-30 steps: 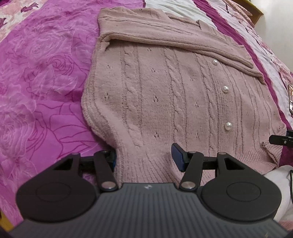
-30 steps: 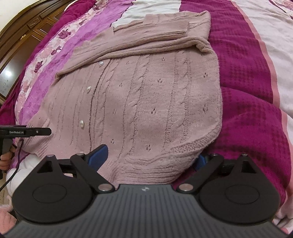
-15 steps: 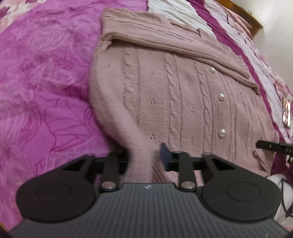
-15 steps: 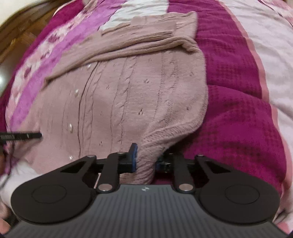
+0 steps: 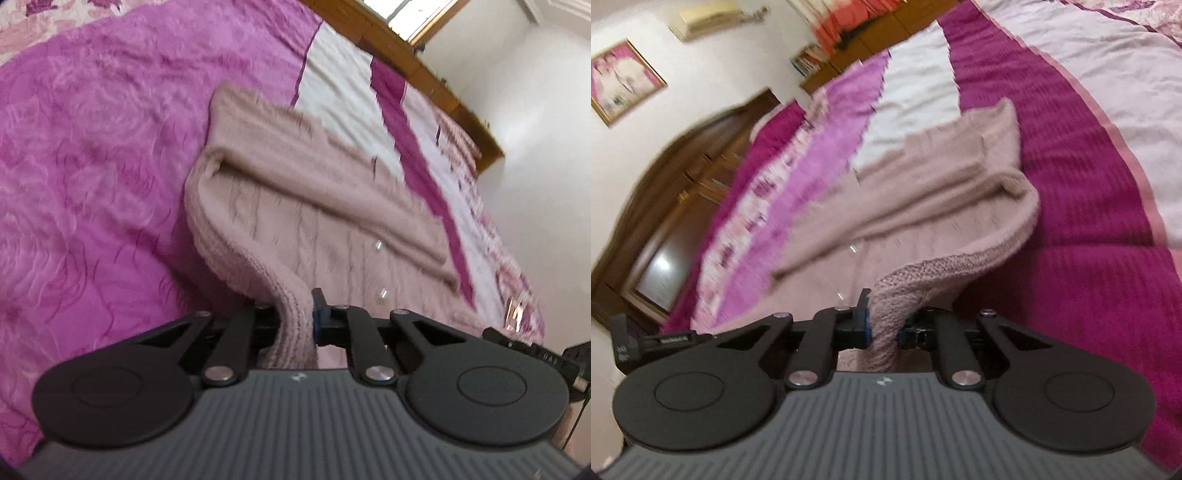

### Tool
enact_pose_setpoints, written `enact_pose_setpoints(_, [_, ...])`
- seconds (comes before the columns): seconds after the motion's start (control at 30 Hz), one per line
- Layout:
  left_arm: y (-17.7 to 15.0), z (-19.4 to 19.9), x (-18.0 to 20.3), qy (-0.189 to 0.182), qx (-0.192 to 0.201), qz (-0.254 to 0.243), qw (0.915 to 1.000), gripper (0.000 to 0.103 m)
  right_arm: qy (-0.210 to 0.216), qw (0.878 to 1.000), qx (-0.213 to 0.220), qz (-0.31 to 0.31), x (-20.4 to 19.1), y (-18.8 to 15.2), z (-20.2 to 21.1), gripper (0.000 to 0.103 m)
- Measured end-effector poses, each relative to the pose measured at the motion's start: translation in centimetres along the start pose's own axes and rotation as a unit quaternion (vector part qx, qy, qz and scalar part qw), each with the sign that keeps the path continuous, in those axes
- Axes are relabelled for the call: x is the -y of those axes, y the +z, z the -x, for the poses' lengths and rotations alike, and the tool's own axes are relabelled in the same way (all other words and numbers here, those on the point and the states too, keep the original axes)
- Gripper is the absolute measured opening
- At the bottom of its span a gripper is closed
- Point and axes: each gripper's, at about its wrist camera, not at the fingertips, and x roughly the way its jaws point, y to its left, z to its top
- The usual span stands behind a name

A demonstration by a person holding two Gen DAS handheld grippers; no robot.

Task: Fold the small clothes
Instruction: 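Close both grippers on the hem and fold it up toward the collar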

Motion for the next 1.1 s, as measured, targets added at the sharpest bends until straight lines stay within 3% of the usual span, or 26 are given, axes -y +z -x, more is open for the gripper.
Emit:
enact_pose_setpoints(0.13, [1.8,0.7,1.1,-0.018,0.038,0.01,0.9991,0.012,0.027,0.999,0.038,-0.01,-0.1,1.4,0.1,0.013])
enact_pose_setpoints(0.37, [6.0,0.9,1.9,-0.032,0.105,0.018,0.9938,0.012,0.026,0.995,0.091,-0.032,0.4,5.5,-0.9,0.013])
enact_pose_setpoints(0.53, [9.2,-1.1,2.2,-0.013,0.131,0.013,0.9912,0.012,0.021,0.99,0.133,-0.049,0.9,8.8,-2.7,0.013])
enact_pose_setpoints(0.8, [13.1,-6.3,2.6,0.027,0.151,-0.002,0.9881,0.012,-0.012,0.981,0.175,-0.078,2.9,12.7,-7.7,0.013])
enact_pose_setpoints(0.9, [13.8,-9.1,2.1,0.044,0.143,-0.01,0.9887,0.012,-0.029,0.982,0.163,-0.094,4.4,13.2,-10.1,0.013])
enact_pose_setpoints(1.1, [13.0,-13.8,-0.5,0.112,0.103,-0.031,0.9879,0.014,-0.1,0.983,0.127,-0.089,7.0,12.5,-13.9,0.014])
